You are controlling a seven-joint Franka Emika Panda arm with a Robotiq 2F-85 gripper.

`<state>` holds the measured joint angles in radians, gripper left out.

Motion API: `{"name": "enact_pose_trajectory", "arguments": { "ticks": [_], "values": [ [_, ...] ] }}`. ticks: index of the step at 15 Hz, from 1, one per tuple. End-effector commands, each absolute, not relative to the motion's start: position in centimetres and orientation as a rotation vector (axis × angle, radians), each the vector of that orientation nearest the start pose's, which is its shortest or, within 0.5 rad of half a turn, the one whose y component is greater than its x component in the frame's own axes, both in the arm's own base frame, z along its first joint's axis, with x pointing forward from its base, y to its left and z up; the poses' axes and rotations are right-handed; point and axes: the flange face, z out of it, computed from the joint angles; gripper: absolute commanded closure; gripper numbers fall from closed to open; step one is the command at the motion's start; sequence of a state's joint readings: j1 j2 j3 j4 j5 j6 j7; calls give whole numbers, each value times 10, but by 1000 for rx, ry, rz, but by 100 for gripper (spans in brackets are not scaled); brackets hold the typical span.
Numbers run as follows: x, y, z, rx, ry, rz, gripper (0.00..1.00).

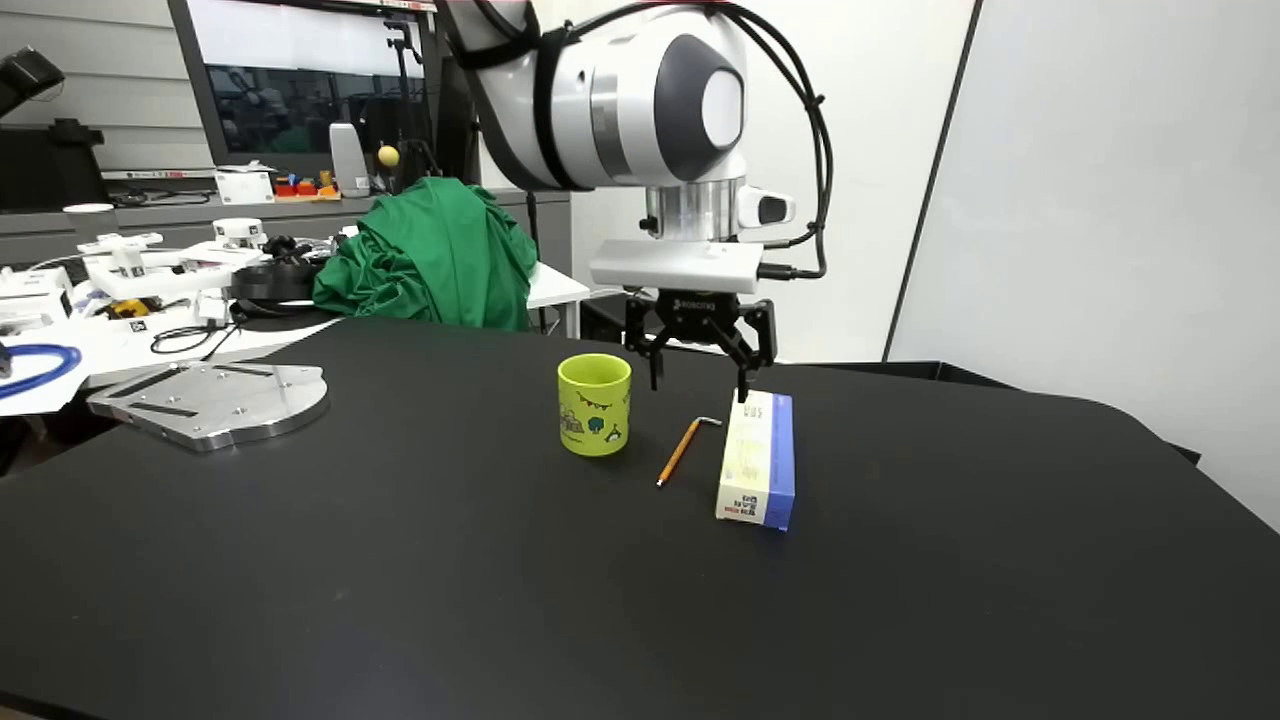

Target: Pick up the object from the table and put it in the yellow cup, and move it back to the table

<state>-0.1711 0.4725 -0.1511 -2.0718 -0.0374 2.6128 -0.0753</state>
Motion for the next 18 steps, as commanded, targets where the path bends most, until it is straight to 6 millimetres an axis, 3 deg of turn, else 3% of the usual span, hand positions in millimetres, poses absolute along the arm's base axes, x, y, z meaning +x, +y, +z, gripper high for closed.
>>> {"name": "enact_pose_trajectory", "arguments": {
  "ticks": [1, 7, 18],
  "values": [
    [568, -178, 200, -3240, 289, -79, 0],
    [565, -157, 166, -3240, 241, -8, 0],
    [566, -175, 134, -3183, 370, -47, 0]
  ]
}}
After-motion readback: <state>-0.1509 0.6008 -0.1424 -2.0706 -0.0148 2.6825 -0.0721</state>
